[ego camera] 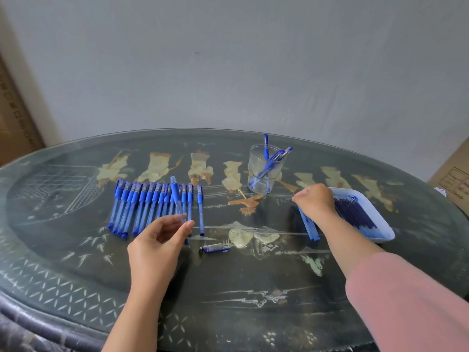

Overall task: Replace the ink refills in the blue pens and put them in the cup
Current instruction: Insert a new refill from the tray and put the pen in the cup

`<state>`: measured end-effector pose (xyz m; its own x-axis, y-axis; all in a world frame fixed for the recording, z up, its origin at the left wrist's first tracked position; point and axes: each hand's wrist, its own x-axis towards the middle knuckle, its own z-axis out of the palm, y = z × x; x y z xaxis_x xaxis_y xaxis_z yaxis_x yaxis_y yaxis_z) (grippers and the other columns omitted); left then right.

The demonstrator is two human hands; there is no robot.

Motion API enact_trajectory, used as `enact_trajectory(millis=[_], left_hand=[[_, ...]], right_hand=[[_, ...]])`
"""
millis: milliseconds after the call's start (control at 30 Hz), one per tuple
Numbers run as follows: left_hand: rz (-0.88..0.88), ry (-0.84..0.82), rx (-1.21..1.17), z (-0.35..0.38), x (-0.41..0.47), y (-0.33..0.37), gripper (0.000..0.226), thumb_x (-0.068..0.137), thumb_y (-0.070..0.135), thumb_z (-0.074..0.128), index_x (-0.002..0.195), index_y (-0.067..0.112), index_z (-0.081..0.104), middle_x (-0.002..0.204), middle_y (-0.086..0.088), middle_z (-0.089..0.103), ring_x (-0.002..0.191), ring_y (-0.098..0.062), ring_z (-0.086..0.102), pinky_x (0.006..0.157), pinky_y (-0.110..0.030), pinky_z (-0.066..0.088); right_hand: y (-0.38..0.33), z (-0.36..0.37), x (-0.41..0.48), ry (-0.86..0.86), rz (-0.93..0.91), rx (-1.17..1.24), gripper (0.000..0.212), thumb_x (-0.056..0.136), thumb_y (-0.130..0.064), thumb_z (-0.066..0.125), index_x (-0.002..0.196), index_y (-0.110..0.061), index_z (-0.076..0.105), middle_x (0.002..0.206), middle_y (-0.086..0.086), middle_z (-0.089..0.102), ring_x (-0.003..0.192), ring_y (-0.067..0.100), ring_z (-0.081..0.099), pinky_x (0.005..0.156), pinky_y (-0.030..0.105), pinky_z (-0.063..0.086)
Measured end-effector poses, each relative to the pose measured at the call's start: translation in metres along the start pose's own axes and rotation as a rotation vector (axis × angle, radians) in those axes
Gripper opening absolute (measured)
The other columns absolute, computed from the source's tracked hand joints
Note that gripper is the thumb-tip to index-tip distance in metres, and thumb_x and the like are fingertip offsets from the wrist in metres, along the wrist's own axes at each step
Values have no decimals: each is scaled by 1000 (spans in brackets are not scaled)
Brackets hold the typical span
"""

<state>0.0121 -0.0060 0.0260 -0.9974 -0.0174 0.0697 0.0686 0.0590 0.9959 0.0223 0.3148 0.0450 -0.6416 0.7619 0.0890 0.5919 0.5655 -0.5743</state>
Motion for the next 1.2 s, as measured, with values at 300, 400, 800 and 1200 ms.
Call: enact_trajectory(millis=[300,400,800,1200], left_hand=[[-8,1,11,0,1,1,17,77,25,80,92,23,74,79,8,76,74,1,70,70,-12,55],[-11,0,6,1,0,1,17,77,25,80,93,23,75,80,7,76,74,-1,70,70,-14,52],[-1,-17,-5,-1,-1,0,20,75,26,80,94,23,75,80,8,76,78,-6,71,78,-23,54],[42,-43,44,0,-4,-1,23,74,28,80,96,22,75,85,8,75,84,-10,71,68,-11,51]], right_hand=[[5,5,4,-2,-12,-37,13,85,-3,64,82,1,76,92,17,73,89,30,66,78,39,57],[9,7,5,-8,-33,-14,9,86,-6,68,87,-4,77,99,11,74,96,27,65,81,33,53],[16,-6,-2,124,-127,93,16,94,-17,60,95,-8,72,93,5,70,81,21,61,70,28,45],[73,-57,-2,53,226,-316,26,90,-9,52,111,0,65,119,21,61,102,37,61,73,30,45]])
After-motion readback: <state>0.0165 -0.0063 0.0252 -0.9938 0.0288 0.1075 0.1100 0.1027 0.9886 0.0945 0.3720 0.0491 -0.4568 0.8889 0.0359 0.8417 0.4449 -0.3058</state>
